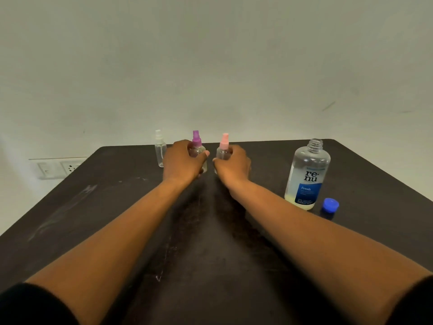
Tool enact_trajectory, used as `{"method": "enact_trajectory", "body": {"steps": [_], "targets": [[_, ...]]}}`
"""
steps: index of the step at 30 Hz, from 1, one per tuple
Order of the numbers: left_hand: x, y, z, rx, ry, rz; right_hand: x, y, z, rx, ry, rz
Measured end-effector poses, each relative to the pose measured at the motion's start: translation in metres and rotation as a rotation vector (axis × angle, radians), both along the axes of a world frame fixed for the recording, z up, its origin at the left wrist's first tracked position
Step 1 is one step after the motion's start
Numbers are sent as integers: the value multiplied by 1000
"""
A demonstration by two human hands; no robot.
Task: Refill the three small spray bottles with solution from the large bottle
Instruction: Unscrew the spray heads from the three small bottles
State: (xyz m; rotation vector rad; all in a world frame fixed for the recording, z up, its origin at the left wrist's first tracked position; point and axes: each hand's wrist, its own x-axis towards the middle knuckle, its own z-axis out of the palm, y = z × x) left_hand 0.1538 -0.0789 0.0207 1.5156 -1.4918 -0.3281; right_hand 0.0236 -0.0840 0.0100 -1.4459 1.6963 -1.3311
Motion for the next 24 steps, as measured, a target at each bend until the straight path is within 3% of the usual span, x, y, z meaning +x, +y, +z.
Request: {"method": "enact_trajectory", "body": {"steps": [10, 24], "targets": [[6, 94, 0, 28, 28, -88, -20, 86, -6, -129, 203, 38], [7, 117, -23, 53, 17, -148, -34, 117, -20, -191, 324, 64]]}}
